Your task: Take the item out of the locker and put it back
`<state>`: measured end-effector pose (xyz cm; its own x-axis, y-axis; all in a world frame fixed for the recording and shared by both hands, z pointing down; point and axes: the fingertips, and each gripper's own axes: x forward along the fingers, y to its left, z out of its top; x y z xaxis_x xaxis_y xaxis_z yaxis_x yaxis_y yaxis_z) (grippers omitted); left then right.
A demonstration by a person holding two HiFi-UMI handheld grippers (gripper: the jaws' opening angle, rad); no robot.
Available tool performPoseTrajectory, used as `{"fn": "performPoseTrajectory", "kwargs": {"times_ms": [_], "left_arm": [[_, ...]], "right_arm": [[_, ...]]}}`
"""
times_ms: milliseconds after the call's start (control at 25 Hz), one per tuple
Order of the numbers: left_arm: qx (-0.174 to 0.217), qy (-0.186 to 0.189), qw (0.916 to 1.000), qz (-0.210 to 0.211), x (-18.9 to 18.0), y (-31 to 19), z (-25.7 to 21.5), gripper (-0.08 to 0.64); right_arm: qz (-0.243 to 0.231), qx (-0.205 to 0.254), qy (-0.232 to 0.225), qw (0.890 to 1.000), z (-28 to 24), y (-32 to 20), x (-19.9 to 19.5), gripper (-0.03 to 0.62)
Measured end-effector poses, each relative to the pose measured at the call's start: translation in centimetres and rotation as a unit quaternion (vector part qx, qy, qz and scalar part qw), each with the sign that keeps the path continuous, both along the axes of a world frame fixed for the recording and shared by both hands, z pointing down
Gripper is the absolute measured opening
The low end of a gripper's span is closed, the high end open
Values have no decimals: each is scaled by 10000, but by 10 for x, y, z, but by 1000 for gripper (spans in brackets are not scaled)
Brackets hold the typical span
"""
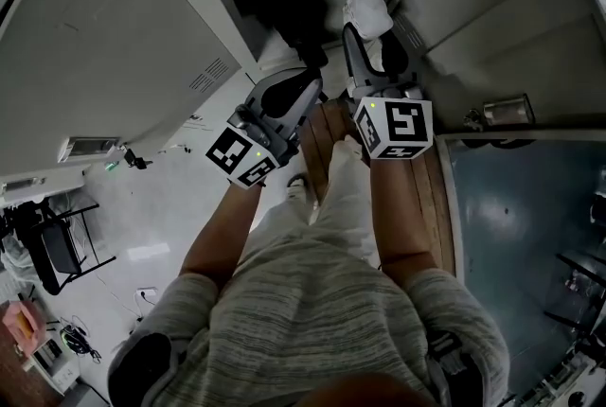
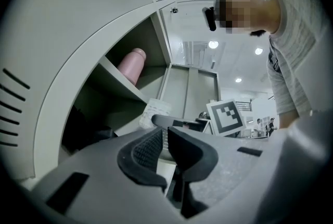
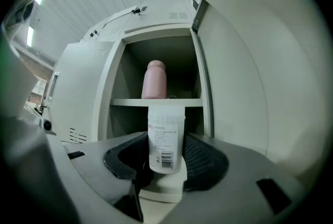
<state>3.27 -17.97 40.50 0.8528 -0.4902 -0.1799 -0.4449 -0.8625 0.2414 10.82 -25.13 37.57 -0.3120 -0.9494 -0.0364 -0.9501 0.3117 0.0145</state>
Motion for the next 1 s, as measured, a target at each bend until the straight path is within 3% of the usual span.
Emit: {"fn": "performPoseTrajectory", "kwargs": {"times_ms": [480, 1000], "left_arm": [[55, 36, 9998, 204, 6, 12, -11, 26], [1, -27, 9996, 289, 6, 16, -7, 26]], "right_arm": [[93, 295, -12, 9995, -39, 49, 8, 206], [12, 202, -83, 9998, -26, 37, 2, 206]]}}
